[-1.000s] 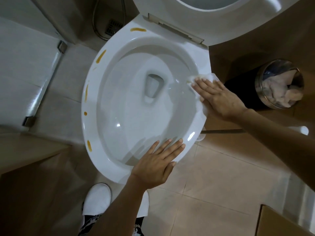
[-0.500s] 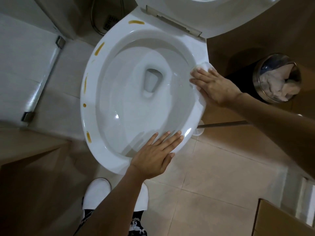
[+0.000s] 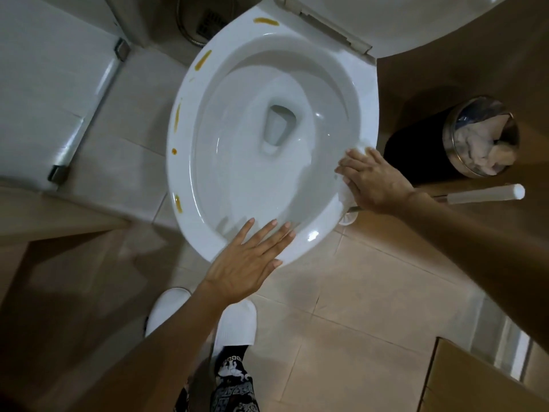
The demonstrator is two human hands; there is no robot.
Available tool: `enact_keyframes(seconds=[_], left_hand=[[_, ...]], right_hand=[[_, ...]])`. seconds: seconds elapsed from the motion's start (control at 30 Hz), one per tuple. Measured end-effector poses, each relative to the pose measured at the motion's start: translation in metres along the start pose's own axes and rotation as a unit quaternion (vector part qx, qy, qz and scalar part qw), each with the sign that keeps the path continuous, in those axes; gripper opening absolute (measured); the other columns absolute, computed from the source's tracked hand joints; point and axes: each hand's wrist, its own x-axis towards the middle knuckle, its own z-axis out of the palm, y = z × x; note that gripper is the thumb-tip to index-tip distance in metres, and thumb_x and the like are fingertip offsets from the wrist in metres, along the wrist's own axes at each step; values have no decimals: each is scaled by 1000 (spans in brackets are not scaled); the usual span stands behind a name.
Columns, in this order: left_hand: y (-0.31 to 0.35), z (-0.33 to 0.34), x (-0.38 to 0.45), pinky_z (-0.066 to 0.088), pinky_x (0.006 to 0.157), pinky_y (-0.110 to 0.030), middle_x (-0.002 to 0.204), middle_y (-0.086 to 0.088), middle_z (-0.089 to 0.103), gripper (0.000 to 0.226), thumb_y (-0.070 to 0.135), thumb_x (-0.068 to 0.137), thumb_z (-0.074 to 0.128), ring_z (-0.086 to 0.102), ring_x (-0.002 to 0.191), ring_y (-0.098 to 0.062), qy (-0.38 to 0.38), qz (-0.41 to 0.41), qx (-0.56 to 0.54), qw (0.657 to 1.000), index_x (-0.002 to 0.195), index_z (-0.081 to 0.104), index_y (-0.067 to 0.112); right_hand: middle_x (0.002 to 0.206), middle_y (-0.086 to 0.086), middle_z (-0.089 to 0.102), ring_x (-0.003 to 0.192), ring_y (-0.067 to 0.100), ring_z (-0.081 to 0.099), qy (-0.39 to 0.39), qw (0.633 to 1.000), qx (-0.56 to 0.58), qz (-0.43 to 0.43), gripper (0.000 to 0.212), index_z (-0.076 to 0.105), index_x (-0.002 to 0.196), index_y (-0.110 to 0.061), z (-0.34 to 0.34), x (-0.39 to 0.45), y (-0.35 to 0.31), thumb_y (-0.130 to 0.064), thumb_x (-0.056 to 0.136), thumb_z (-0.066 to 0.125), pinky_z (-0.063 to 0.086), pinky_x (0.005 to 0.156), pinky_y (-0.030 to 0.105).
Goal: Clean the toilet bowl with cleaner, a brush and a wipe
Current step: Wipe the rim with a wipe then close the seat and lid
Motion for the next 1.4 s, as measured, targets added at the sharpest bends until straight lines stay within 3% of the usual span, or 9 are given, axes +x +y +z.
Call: enact_keyframes(seconds=[0.1, 0.2, 0.33, 0.47, 0.63, 0.87, 1.0, 1.17, 1.4], left_hand=[[-8, -6, -15, 17, 113, -50, 157, -1, 19, 54, 37, 101, 16, 19, 144, -19, 12, -30, 13, 999, 151, 17, 15], [-15, -10, -28, 16, 114, -51, 157, -2, 21, 54, 36, 101, 17, 17, 144, -19, 22, -71, 19, 997, 150, 19, 14], [-20, -10, -44, 9, 116, -49, 158, -1, 16, 55, 37, 101, 17, 11, 145, -17, 35, -114, 19, 993, 151, 18, 15], [-20, -9, -44, 12, 115, -48, 159, 1, 13, 55, 37, 101, 16, 10, 146, -16, 30, -119, 10, 992, 152, 16, 16], [-19, -9, -44, 11, 115, -47, 159, 1, 14, 55, 37, 101, 15, 10, 146, -16, 33, -127, 14, 991, 152, 15, 15], [-18, -10, -43, 12, 115, -45, 158, 2, 18, 55, 36, 101, 12, 14, 145, -17, 40, -128, 8, 991, 151, 18, 16], [-18, -10, -44, 11, 115, -44, 158, 2, 17, 55, 37, 101, 12, 14, 145, -18, 34, -127, 8, 991, 152, 17, 16], [-19, -12, -44, 11, 114, -44, 157, 1, 21, 57, 38, 102, 2, 19, 145, -19, 31, -129, 0, 991, 151, 21, 16], [-17, -12, -44, 11, 114, -43, 157, 3, 21, 55, 37, 101, 14, 20, 144, -18, 40, -130, 11, 991, 151, 21, 17]], right_hand=[[137, 6, 54, 138, 26, 37, 7, 1000, 20, -6, 36, 57, 131, -12, 9, -15, -17, -19, 98, 44, 18, 115, 47], [139, 1, 53, 139, 21, 36, -8, 1000, 9, -7, 44, 55, 133, -17, 3, -15, -15, -29, 97, 32, 14, 116, 47], [147, -1, 44, 144, 17, 25, -48, 998, -32, 19, 42, 48, 139, -17, -14, 3, -3, -27, 98, 43, 3, 118, 44], [145, 2, 45, 143, 20, 26, -51, 998, -21, 35, 42, 49, 139, -14, -13, 2, -17, -22, 98, 43, 9, 118, 44], [141, 4, 52, 138, 23, 37, -41, 999, 22, -27, 40, 52, 137, -15, 3, -22, -49, -20, 99, 40, 19, 115, 40], [146, -3, 44, 143, 14, 26, -87, 994, -47, 43, 45, 48, 139, -19, -20, -2, -26, -29, 95, 51, 4, 117, 42], [141, 3, 50, 140, 21, 32, -55, 997, -11, 45, 41, 53, 135, -14, -8, -9, -44, -22, 97, 42, 11, 115, 40], [126, 2, 61, 128, 24, 48, -61, 998, 8, -29, 54, 61, 125, -15, 11, -24, -59, -33, 92, 23, 25, 109, 42], [141, 2, 50, 141, 21, 32, -51, 998, -12, 39, 43, 54, 134, -16, -4, -9, -27, -23, 91, 57, 15, 115, 47]])
